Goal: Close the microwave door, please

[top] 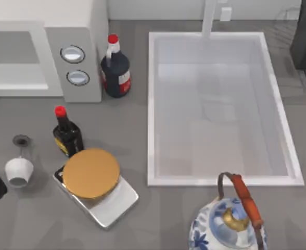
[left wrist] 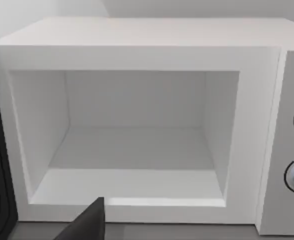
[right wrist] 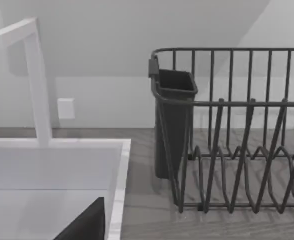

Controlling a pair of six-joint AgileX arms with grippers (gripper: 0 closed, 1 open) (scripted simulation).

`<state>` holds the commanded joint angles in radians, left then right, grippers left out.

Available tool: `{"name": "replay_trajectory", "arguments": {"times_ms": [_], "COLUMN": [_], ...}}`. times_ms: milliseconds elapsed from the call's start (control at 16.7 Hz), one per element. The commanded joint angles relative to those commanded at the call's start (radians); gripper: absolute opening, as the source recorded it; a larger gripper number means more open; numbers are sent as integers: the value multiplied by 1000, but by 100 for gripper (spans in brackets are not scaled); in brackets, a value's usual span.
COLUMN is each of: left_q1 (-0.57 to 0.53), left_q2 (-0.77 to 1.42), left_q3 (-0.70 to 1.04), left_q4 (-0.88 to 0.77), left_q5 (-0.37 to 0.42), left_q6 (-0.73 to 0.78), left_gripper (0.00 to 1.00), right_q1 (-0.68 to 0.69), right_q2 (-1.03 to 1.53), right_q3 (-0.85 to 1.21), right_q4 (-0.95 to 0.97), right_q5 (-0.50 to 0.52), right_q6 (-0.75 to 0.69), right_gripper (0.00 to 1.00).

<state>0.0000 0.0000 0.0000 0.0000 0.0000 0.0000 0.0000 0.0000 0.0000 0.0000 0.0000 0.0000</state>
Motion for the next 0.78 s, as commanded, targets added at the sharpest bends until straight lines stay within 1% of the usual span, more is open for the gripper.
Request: {"name": "replay_trajectory", "arguments": {"times_ms": [60,780], "left_q1": [0,0], "left_q2": [0,0], "left_q3": [0,0], "left_q4": [0,0], "left_q5": [0,0], "left_q6": [0,0], "left_gripper": [100,10], "right_q1": [0,0], "right_q2": [0,0], "right_q3": [0,0], "right_q4": [0,0], "right_q5": [0,0], "right_q6": [0,0], "right_gripper": [100,100]}}
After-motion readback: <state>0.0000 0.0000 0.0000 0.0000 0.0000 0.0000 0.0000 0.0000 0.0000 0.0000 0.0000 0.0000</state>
